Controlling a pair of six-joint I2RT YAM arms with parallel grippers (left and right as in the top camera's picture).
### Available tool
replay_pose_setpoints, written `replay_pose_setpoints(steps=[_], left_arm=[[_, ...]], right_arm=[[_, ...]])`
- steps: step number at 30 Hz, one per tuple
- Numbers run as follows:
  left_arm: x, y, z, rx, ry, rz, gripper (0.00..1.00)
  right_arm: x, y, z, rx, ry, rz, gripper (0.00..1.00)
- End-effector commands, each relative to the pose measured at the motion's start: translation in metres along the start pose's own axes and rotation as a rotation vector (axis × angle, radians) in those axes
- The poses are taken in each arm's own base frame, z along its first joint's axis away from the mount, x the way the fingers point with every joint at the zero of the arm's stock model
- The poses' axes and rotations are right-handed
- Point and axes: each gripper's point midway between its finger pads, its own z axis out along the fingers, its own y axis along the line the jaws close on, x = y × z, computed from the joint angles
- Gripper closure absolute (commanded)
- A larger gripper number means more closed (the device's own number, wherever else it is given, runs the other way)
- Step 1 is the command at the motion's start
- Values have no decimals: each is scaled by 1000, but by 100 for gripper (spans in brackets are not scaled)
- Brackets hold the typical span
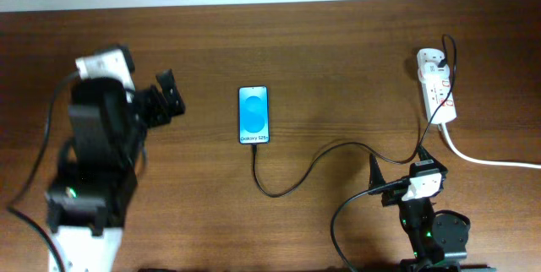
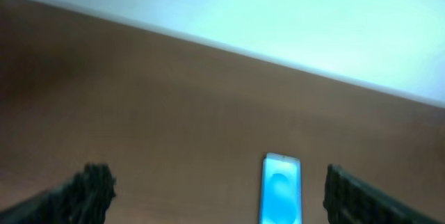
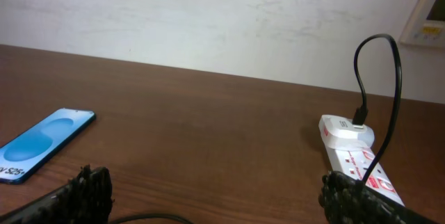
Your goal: Plug charger to phone and switch on socket
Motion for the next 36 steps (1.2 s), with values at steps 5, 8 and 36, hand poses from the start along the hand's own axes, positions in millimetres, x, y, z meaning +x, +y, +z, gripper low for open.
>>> replay_pose_setpoints(steps=[5, 8, 36], left_arm=[[94, 21, 0, 110, -313, 157, 1], [131, 30, 2, 126, -407, 150, 1], [170, 54, -1, 81, -419, 137, 1]], right_arm=[[2, 1, 0, -4, 2, 4, 2], [2, 1, 0, -4, 2, 4, 2], [2, 1, 0, -4, 2, 4, 2]])
